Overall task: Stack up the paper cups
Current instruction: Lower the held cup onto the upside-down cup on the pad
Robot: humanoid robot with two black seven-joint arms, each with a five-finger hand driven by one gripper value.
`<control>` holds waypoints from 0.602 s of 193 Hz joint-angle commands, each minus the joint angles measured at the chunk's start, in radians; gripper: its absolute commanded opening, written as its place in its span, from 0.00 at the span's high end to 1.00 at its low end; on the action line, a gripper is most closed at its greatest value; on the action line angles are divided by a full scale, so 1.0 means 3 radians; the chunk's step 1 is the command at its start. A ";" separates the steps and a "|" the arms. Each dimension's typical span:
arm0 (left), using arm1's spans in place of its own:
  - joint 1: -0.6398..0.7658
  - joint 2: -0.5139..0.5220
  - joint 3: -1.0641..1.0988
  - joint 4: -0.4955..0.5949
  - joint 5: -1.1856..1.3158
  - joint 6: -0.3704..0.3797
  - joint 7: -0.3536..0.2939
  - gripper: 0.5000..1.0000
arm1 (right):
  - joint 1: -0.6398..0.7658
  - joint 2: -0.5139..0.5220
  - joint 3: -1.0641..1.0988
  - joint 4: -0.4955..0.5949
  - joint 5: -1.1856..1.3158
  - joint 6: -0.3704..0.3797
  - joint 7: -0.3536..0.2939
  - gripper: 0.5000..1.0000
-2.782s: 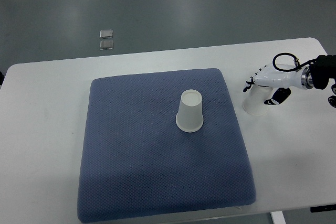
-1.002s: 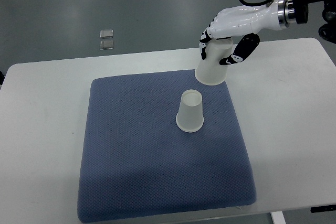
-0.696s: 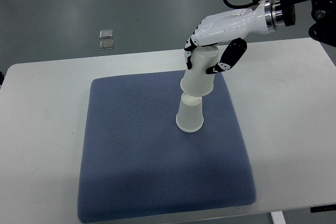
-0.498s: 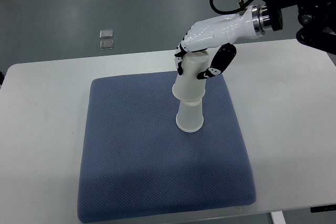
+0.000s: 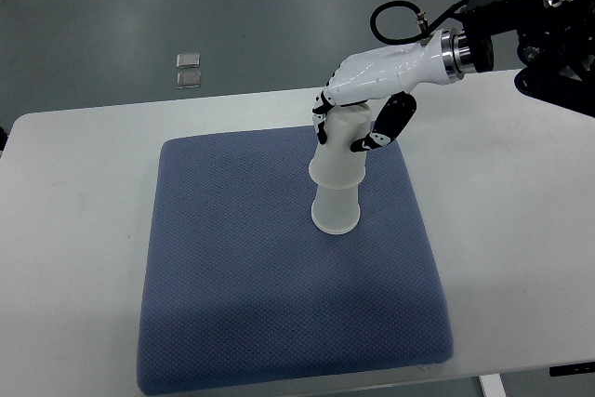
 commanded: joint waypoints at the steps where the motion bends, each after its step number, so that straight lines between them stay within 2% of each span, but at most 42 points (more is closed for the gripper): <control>1: 0.0000 0.0000 0.0000 0.0000 0.0000 0.0000 0.0000 0.00 | -0.0032 0.0015 0.0000 -0.0006 -0.0009 -0.0037 0.0000 0.97; 116: 0.0000 0.0000 0.0000 0.0000 0.0000 0.0000 0.0000 0.00 | -0.0206 0.0123 -0.0005 -0.0139 -0.0142 -0.0201 -0.0041 0.97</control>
